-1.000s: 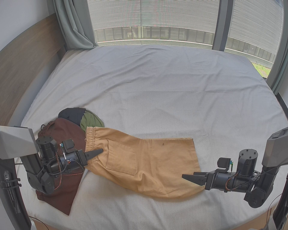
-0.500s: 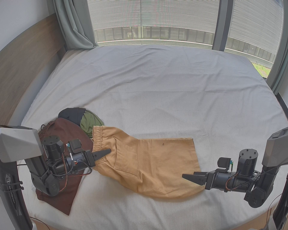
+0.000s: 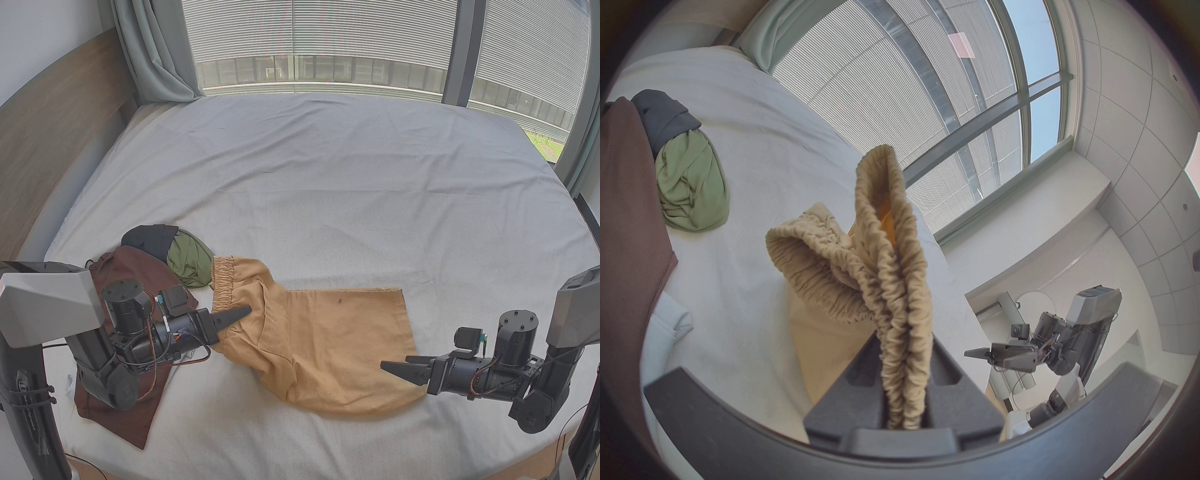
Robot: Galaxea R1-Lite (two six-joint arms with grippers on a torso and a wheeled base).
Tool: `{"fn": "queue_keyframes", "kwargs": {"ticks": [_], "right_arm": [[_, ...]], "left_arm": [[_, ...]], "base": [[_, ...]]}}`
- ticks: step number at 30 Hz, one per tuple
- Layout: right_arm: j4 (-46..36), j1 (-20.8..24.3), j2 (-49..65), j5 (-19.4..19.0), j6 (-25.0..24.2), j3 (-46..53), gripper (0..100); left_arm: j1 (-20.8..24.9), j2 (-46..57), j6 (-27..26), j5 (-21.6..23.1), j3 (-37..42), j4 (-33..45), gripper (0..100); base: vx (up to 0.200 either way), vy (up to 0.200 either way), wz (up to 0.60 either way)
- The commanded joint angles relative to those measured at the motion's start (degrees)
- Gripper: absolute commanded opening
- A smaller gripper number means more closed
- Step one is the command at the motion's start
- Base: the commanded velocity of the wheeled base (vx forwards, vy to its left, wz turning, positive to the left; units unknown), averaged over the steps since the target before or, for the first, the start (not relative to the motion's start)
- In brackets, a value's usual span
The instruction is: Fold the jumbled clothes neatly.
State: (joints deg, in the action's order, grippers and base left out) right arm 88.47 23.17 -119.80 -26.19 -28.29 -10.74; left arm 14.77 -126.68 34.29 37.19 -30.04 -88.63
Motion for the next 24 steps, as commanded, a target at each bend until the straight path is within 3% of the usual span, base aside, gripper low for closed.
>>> {"fn": "queue_keyframes", "kwargs": {"ticks": [1,24], "right_arm": [[0.0,-0.3,0.4,0.1,0.1,0.0,100],[0.0,-1.6,1.3,0.1,0.1,-0.4,100]], "left_arm": [[2.2,-0.7,1.6,-0.8,-1.9,-0.1,0],[8.1,-4.4,2.4,-1.2,-7.3,-0.1,0]], "base": [[0.000,0.000,0.00],[0.000,0.000,0.00]]}}
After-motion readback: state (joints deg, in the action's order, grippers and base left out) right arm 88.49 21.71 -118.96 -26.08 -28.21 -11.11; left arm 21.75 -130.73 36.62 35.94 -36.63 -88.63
